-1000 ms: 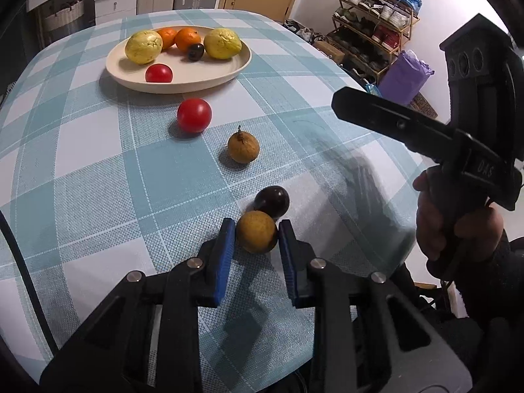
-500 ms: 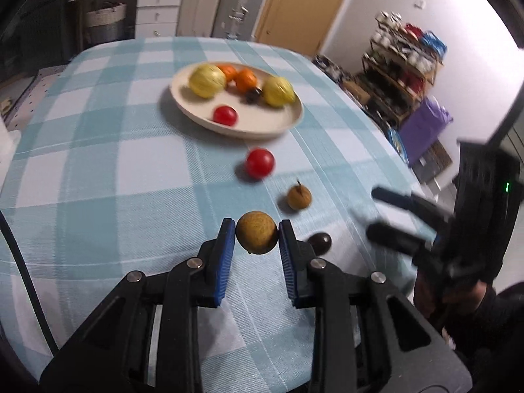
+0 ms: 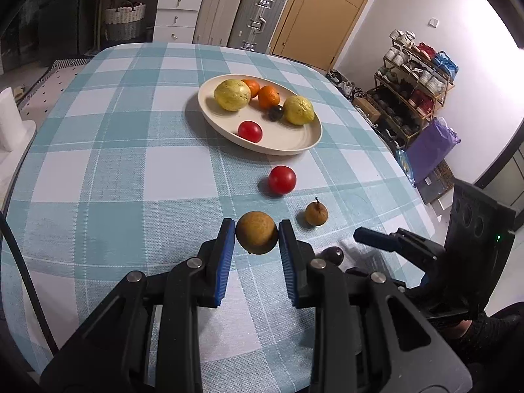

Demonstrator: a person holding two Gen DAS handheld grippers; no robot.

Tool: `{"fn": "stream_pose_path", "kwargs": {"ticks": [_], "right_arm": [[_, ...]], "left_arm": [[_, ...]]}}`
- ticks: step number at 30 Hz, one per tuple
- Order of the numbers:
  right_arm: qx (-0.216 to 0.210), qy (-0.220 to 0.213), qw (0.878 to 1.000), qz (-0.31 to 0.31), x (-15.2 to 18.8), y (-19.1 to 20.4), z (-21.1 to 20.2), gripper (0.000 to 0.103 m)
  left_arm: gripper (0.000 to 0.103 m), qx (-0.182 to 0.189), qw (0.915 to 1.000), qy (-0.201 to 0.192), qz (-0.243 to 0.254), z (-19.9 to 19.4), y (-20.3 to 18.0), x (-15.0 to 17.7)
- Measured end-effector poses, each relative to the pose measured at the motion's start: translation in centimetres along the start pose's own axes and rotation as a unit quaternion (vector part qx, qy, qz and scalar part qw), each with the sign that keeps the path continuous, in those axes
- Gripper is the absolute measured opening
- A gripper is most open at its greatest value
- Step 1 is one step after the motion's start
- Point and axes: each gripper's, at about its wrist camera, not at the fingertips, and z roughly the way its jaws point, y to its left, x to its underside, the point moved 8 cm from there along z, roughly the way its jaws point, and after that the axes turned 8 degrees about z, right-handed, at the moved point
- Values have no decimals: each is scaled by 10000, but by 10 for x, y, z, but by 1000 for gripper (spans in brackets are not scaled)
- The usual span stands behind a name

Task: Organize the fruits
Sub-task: 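Hold the brown fruit in the left tool while the right gripper grasps the second dark plum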

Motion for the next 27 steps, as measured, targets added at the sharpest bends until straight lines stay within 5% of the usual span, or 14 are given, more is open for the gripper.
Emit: {"fn": "stream_pose_path", "kwargs": {"ticks": [3, 7, 10, 15, 27], "right_arm": [[-34, 14, 10000, -36, 1, 2, 2, 71], [66, 50, 9998, -161, 2, 5, 7, 43], [203, 183, 9993, -272, 6, 5, 13, 35], [429, 241, 9981, -380, 8, 3, 15, 25], [134, -137, 9998, -91, -11, 1, -3, 25]], "left_arm": [[24, 29, 9999, 44, -95, 2, 3, 1], [24, -6, 9999, 92, -129, 5, 4, 4], [24, 16, 9999, 103, -132, 6, 4, 4], [24, 32, 9999, 109, -131, 8, 2, 5], [24, 131, 9998, -71, -153, 0, -1, -7]]}}
